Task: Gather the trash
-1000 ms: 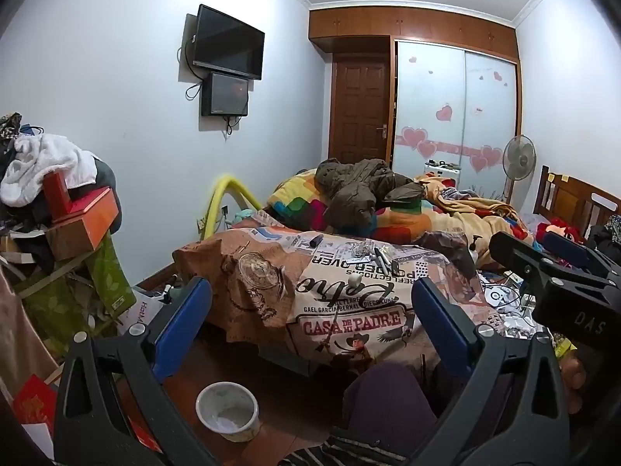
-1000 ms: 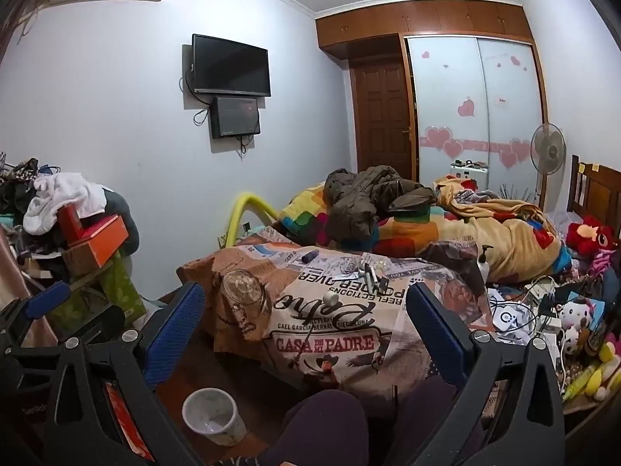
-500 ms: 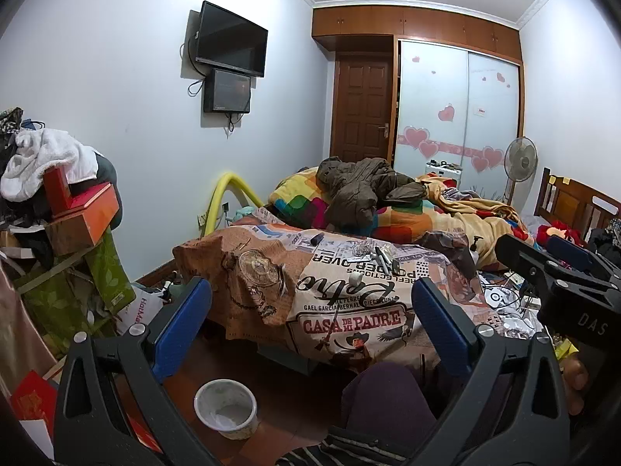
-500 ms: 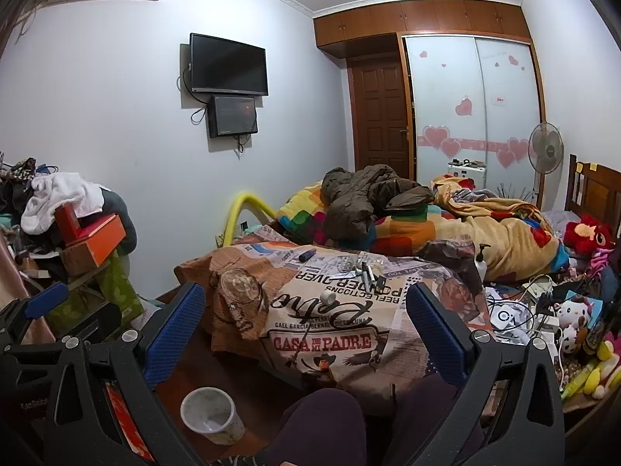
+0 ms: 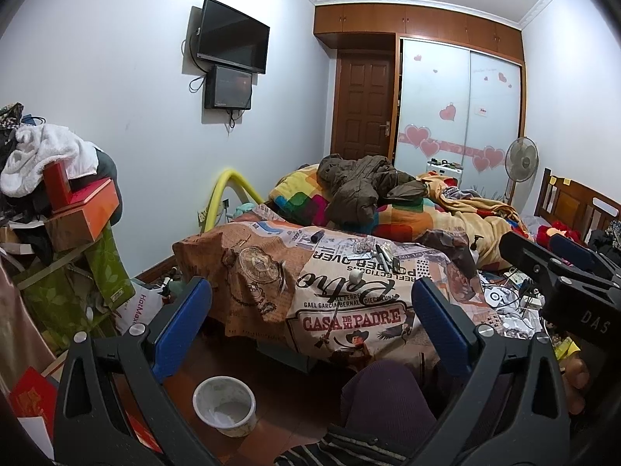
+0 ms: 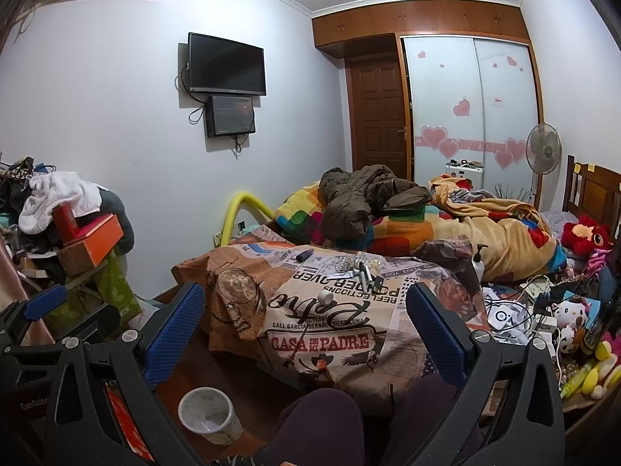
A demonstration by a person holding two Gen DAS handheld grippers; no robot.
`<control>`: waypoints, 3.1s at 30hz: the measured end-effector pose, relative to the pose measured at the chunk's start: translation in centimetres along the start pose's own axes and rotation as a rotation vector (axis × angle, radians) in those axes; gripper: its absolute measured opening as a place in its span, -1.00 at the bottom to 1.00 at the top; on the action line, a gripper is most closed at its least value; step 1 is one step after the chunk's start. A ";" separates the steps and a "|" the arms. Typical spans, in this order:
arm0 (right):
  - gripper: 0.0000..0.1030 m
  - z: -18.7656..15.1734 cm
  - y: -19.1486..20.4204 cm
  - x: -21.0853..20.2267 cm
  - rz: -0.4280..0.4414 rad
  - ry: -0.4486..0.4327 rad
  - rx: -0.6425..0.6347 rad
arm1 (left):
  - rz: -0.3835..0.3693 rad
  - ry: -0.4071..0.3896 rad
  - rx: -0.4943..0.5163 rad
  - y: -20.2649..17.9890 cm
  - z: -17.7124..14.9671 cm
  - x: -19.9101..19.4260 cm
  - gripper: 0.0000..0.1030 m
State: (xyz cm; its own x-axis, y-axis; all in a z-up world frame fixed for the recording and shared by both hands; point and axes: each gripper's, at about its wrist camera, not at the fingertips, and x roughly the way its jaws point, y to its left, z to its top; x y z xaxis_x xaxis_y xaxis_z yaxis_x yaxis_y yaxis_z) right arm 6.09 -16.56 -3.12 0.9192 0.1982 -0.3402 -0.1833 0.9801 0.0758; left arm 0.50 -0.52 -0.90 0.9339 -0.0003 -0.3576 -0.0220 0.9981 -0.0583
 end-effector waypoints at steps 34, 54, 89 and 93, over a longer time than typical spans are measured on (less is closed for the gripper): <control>1.00 -0.2 -0.1 -0.4 -0.005 0.007 -0.002 | -0.007 0.008 -0.012 0.3 -1.0 0.3 1.00; 1.00 -0.5 -0.4 -0.3 -0.003 0.016 0.012 | -0.003 0.009 -0.018 0.5 -1.3 0.6 1.00; 1.00 0.8 -11.9 19.6 -0.187 0.201 0.008 | -0.111 0.327 0.015 -5.5 1.8 29.8 0.68; 1.00 -0.2 -13.8 23.0 -0.169 0.276 0.017 | -0.119 0.375 0.025 -7.1 0.7 34.3 0.68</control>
State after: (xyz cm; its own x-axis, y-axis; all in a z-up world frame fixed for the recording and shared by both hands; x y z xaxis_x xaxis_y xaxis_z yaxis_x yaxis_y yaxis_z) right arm 29.65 -25.52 -12.17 0.8067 0.0290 -0.5902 -0.0278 0.9996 0.0110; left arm 32.97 -7.61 -12.06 0.7341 -0.1345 -0.6656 0.0919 0.9908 -0.0989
